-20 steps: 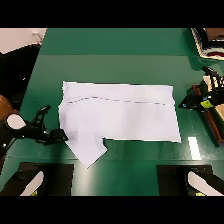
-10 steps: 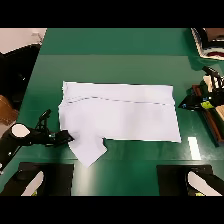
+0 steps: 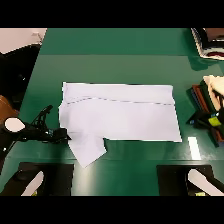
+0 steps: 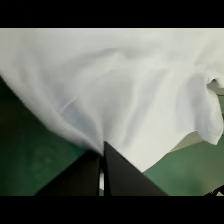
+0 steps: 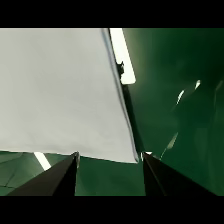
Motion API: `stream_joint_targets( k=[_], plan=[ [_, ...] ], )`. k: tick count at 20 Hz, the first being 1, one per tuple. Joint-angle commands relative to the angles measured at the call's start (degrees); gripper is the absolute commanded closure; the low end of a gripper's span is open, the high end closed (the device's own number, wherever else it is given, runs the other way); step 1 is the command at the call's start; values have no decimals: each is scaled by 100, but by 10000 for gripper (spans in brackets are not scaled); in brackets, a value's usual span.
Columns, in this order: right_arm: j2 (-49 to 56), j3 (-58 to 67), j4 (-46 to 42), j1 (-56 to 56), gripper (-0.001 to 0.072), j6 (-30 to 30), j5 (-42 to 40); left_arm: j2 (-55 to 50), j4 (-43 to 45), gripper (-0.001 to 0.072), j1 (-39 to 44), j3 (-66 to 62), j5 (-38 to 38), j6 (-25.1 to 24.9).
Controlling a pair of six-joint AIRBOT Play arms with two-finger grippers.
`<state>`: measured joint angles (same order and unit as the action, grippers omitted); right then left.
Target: Fold the shirts.
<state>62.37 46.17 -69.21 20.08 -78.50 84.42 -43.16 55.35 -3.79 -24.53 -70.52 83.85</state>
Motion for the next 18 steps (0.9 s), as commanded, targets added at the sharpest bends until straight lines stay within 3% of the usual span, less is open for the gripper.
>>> stream_joint_targets(
  k=[1,6,8,9,11,12,15,18],
  plan=[
    [297,-883,85,660,259,173,-107,7,31,678,0,-269,-39,-31],
    [782,-1078,367,118,274,258,-352,7,35,677,0,-271,-50,-31],
    [802,-1078,310,-199,349,258,-363,7,39,677,0,-273,-81,-33],
    [767,-1080,297,-321,395,267,-363,7,46,677,0,-273,-142,-35],
    [555,-1078,295,-439,642,420,-341,13,256,680,0,-273,-448,-26],
    [374,-1078,291,-437,696,468,-310,103,448,680,0,-282,-660,4],
    [-479,-1078,-339,-435,696,466,101,955,929,681,0,-284,-1298,337],
    [-1401,-1078,-809,-435,696,457,603,1797,673,680,0,-365,-2037,776]
  ],
)
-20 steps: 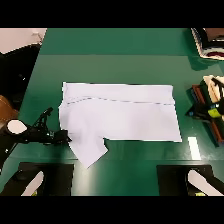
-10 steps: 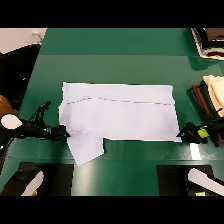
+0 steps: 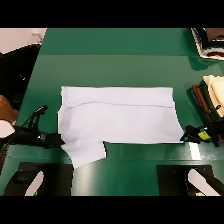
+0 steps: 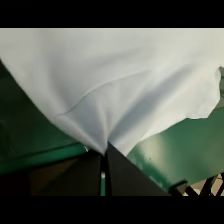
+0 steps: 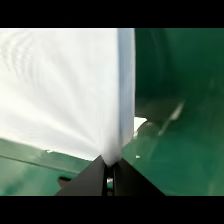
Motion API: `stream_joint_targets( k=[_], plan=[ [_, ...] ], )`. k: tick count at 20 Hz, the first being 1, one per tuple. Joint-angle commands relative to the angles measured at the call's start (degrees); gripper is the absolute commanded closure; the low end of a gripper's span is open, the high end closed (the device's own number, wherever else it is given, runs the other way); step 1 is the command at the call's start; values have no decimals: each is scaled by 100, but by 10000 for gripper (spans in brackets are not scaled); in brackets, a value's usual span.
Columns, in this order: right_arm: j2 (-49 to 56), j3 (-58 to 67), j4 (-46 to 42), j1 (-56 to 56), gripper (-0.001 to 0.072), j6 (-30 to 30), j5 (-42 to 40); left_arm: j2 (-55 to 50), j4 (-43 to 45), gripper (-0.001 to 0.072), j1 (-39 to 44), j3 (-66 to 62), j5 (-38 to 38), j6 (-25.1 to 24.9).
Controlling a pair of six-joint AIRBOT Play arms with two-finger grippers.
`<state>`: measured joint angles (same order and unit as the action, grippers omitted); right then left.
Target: Fold the shirts.
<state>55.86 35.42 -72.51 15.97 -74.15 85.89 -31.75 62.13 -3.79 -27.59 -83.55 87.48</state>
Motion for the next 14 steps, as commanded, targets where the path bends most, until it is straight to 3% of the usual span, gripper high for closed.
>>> stream_joint_targets(
  k=[1,3,6,14],
  plan=[
    [-975,0,-457,-48,696,-79,520,741,-155,680,0,-175,-800,564],
    [-1322,0,-348,-221,697,-348,476,684,-299,680,0,-450,-645,605],
    [-1182,343,-376,-645,697,-535,208,146,-57,680,0,-938,212,433],
    [1652,2870,-354,-1690,697,-597,-680,-2979,-201,677,0,-2446,2216,-839]
  ],
)
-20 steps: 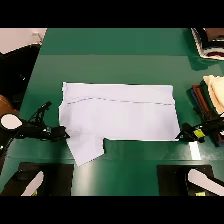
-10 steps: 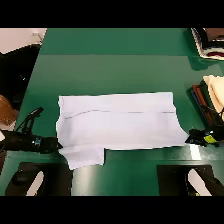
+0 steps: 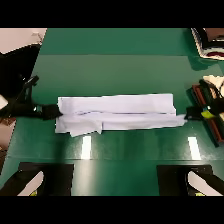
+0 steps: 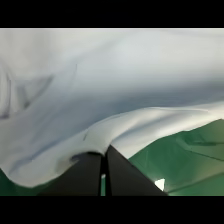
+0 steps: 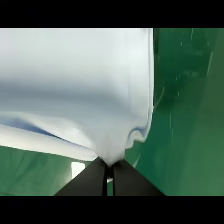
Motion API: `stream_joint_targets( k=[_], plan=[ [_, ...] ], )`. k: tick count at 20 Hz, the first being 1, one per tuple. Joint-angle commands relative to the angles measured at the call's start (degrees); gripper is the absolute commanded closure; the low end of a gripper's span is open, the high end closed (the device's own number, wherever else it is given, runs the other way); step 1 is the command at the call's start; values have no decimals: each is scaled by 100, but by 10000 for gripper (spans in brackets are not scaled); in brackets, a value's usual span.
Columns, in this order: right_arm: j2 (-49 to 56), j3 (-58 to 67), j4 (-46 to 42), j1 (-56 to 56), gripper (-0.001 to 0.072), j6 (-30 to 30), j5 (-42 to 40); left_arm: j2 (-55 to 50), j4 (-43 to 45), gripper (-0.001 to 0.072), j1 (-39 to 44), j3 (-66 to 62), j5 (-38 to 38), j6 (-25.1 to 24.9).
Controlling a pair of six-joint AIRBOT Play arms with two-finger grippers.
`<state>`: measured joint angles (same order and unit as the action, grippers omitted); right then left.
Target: Fold the shirts.
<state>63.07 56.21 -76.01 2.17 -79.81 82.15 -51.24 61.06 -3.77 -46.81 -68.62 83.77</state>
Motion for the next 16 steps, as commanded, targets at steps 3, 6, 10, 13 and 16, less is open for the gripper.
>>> stream_joint_targets(
  k=[3,6,10,13,16],
  plan=[
    [1836,1423,-4,-472,696,-28,-372,-2096,-151,677,-2,-1093,1174,-778],
    [2435,1976,0,-470,695,-28,-358,-2660,-162,677,-2,-1403,1576,-774],
    [2800,2553,94,-463,500,-2,-363,-2743,-236,575,-2,-1451,1648,-723],
    [2848,2697,723,-264,211,260,-313,-2728,-358,188,-2,-1528,1220,-728],
    [2820,2601,1246,282,211,474,254,-2656,-323,383,-2,-1784,428,-734]
  ],
)
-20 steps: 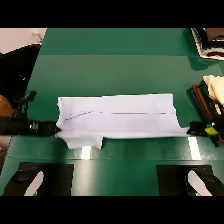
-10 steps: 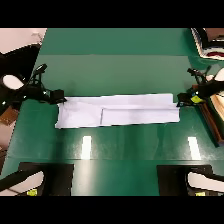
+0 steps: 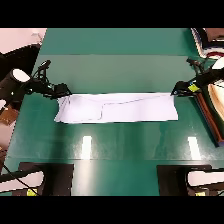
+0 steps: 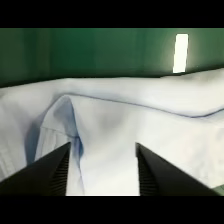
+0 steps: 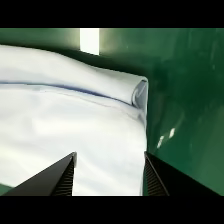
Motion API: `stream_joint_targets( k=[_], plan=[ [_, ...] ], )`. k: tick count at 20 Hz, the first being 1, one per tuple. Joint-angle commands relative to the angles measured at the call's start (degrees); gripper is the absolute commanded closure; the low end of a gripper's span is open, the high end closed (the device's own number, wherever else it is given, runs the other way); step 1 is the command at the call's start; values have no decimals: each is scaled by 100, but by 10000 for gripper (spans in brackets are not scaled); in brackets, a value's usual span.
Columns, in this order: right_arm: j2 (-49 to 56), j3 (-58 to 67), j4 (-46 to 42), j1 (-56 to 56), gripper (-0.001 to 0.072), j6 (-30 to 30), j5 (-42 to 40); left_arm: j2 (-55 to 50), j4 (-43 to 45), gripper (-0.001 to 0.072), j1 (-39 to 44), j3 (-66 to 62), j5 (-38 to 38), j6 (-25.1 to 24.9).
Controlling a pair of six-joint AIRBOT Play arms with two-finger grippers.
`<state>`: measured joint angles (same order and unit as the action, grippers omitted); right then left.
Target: Fold the shirts.
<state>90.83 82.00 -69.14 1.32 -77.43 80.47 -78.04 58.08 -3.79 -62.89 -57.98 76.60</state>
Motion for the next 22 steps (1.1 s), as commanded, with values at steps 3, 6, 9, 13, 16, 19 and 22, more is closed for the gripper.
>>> stream_joint_targets(
  k=[3,6,9,13,16,19,22],
  plan=[
    [46,-592,1200,1058,211,378,608,168,-170,676,0,-170,-756,-166],
    [50,-1410,1502,1523,205,560,203,175,-595,677,68,-168,-739,-164],
    [138,-1897,1945,1532,205,769,-50,175,-671,677,431,-168,-540,-162],
    [424,-1963,2009,997,302,809,-341,162,-671,677,1038,-168,-17,79],
    [398,-1738,2002,697,696,992,-424,92,-662,678,1429,-175,339,358],
    [79,-1154,2013,573,698,975,-72,-203,-671,679,1919,-264,680,455],
    [-485,-437,2013,247,698,680,188,-855,-756,678,2531,-787,874,479]
  ],
)
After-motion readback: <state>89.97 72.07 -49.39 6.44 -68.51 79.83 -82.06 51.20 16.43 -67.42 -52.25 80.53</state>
